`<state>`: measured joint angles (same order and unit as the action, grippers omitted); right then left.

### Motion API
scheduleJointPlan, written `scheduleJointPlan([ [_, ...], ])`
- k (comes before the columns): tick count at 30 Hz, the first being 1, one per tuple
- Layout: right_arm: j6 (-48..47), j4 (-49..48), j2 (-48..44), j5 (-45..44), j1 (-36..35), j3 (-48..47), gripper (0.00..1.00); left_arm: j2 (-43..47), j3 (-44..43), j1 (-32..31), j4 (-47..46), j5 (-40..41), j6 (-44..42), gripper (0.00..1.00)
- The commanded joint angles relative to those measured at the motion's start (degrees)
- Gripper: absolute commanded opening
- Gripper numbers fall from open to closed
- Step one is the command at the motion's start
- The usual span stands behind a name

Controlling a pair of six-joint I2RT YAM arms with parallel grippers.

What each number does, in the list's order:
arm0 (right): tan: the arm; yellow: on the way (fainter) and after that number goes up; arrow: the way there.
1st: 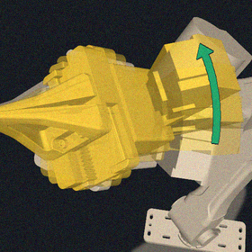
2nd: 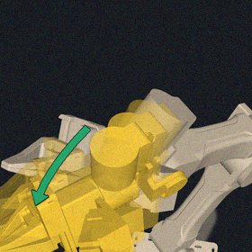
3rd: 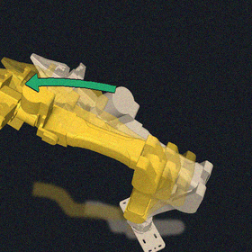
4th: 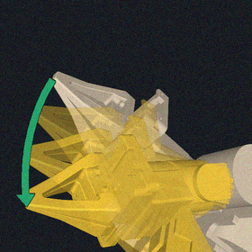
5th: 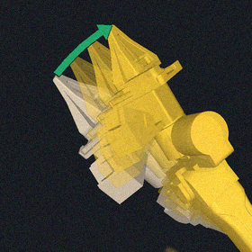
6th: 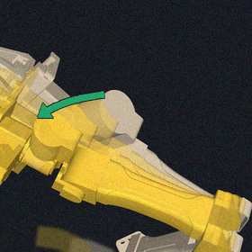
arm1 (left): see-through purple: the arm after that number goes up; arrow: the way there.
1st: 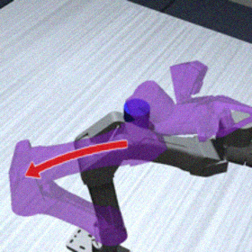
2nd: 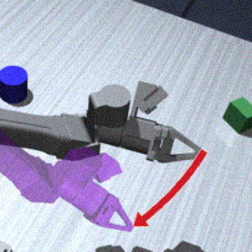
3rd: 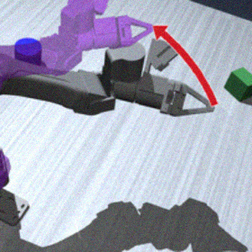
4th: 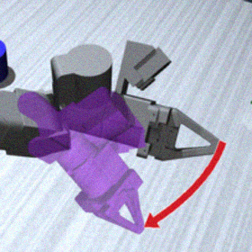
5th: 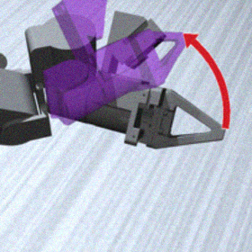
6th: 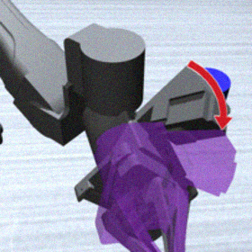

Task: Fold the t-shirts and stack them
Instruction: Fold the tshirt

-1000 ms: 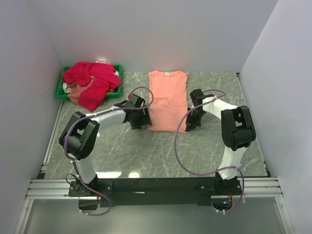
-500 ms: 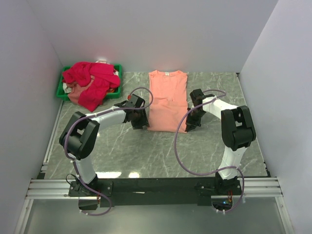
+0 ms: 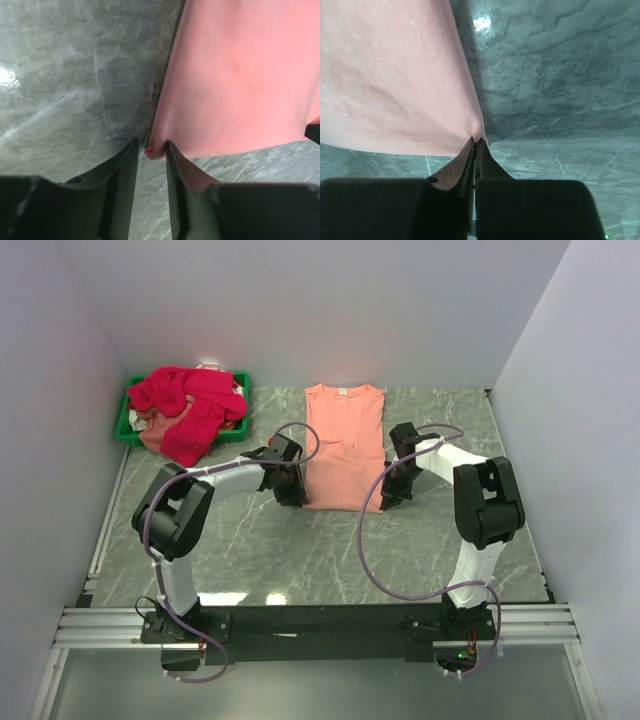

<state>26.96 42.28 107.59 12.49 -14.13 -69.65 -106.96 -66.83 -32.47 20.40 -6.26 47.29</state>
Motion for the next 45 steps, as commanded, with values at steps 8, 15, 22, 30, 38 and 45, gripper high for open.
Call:
scheduleJointPlan([
  [8, -0.51, 2.01, -0.1, -1.5, -0.46, 0.48, 0.0, -2.2, 0.56, -1.37, -0.1, -2.61, -0.62, 0.25],
  [15, -1.12, 2.89, -0.8, -0.8, -0.46, -0.75, 0.0, -1.42, 2.49, -1.37, -0.89, -3.58, -0.53, 0.0],
  [22, -1.73, 5.0, -5.36, -2.47, -0.46, -0.85, 0.0, 3.77, 1.7, -1.37, 1.57, -0.68, 0.0, 0.0],
  [30, -0.95, 6.41, -12.4, -2.65, -0.55, 4.87, 0.0, 11.41, 6.53, -2.33, 2.18, -0.51, 2.46, 0.0],
  [38, -0.68, 9.92, -21.62, -3.0, -0.63, 8.91, 0.0, 20.9, 10.66, -6.11, 5.43, 1.42, 5.62, 0.0],
  [45, -0.07, 15.11, -30.93, -4.32, -1.07, 8.74, 0.0, 28.9, 11.1, -9.19, 10.88, 3.89, 8.17, 0.0],
])
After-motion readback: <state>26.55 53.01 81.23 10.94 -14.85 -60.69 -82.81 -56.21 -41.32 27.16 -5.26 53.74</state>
